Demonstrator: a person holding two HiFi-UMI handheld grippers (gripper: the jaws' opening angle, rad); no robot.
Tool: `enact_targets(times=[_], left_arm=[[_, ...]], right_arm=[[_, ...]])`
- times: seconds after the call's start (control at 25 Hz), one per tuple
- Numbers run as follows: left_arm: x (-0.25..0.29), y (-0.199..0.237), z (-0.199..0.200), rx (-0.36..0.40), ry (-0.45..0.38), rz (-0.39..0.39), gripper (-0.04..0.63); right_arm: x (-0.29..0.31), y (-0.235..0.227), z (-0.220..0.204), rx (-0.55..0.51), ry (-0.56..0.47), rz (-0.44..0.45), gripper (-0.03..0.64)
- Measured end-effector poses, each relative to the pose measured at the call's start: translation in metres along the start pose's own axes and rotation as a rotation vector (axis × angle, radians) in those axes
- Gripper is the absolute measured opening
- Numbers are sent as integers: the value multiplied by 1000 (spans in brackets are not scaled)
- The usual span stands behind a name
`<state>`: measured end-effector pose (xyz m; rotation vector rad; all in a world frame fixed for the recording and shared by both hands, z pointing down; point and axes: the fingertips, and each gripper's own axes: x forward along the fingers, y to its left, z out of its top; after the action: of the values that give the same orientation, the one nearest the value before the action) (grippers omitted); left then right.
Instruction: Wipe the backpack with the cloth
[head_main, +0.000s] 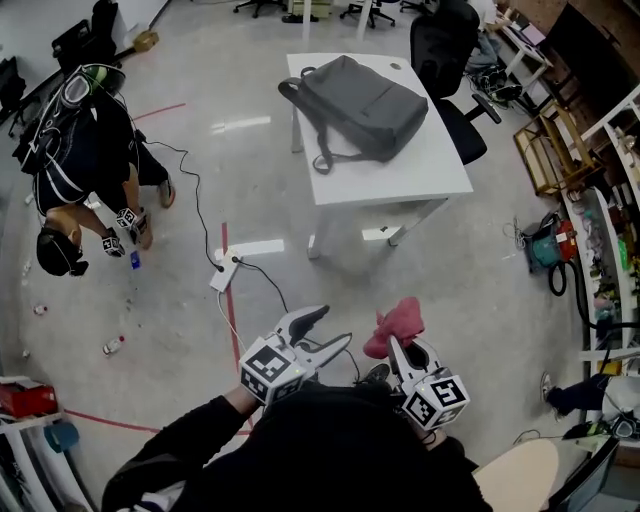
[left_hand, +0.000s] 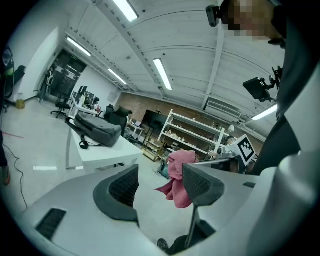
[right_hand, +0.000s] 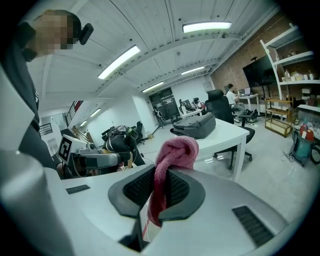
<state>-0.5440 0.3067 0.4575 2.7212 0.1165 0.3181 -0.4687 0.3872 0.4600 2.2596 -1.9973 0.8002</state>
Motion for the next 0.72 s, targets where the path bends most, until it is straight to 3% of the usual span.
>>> enact_targets(times=[0.16,0.28,0.36,0.52,0.72], left_arm=[[-4,32,12,18,-32,69,264],[-6,52,21,12,-72,140,104],[-8,63,26,-12,-98,189,42],[1,74,35,-63,-107,274,21],[63,79,54,-91,-77,398,21]], right_arm=[[35,6,10,-35,30,63,41],[60,4,16,-38,44,119,41],[77,0,20,-39,51,164,41],[106,-14,40,-61,49,275,41],[120,-73,89,-89,13,389,41]])
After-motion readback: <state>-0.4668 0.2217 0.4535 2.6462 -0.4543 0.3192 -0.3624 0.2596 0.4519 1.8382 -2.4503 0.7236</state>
